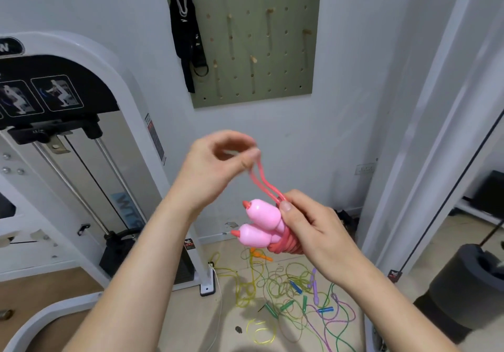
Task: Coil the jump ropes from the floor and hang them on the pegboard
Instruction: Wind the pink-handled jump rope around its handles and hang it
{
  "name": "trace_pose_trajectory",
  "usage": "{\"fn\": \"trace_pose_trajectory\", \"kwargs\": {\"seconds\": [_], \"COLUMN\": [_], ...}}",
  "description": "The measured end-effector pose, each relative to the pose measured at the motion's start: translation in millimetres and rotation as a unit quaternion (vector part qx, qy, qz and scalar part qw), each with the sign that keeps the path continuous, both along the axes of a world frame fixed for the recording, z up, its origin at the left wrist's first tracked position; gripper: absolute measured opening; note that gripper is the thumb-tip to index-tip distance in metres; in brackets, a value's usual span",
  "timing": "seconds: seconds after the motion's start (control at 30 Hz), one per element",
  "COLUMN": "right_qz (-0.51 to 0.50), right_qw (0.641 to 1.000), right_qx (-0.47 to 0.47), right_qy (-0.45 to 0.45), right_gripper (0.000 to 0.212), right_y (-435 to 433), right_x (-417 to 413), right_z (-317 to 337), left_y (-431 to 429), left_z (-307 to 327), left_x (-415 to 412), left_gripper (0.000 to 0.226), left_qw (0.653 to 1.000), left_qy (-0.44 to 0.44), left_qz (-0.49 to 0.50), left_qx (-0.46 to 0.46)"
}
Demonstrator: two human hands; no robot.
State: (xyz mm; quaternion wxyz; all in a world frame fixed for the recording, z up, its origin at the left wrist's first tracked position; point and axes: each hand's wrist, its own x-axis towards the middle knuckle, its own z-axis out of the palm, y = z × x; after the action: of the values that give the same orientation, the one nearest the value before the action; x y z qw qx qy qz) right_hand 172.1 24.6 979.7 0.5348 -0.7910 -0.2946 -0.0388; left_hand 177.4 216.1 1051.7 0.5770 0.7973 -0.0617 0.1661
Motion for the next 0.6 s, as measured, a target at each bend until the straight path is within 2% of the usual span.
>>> {"fn": "trace_pose_trajectory", "kwargs": {"seconds": [0.07,0.1,0.2,0.23,0.4,0.43,0.5,0.57,0.6], "right_qz": [-0.032,-0.042,-0.041,-0.037,-0.016,-0.014,-0.02,-0.06,-0.084], "right_qw": [0.999,0.998,0.995,0.994,0.98,0.973,0.966,0.972,0.977], "right_qx": [0.029,0.04,0.072,0.085,0.17,0.197,0.221,0.209,0.191], "right_qy": [0.029,0.04,0.06,0.065,0.102,0.118,0.132,0.09,0.038], "right_gripper": [0.032,0.032,0.031,0.031,0.027,0.026,0.024,0.023,0.02], "right_y": [0,0,5,7,19,21,25,27,27], "right_x": [0,0,-1,-2,-6,-8,-12,-15,-16], "right_z": [-5,-7,-10,-10,-16,-16,-18,-20,-20], "left_y": [-5,-10,-29,-33,-45,-47,-48,-46,-44], "left_z": [-8,-11,-32,-40,-63,-67,-68,-67,-67], "left_x": [-21,-34,-61,-65,-65,-64,-64,-66,-68], "left_gripper": [0.017,0.014,0.003,0.008,0.013,0.021,0.042,0.058,0.063], "left_qw": [0.979,0.972,0.976,0.977,0.968,0.972,0.99,0.985,0.977], "left_qy": [-0.156,-0.184,-0.163,-0.148,-0.117,-0.098,-0.021,0.039,0.06], "left_qz": [0.13,0.14,0.092,0.085,0.17,0.177,0.14,0.051,0.007], "left_qx": [0.008,0.027,0.114,0.131,0.143,0.122,-0.015,-0.163,-0.204]}}
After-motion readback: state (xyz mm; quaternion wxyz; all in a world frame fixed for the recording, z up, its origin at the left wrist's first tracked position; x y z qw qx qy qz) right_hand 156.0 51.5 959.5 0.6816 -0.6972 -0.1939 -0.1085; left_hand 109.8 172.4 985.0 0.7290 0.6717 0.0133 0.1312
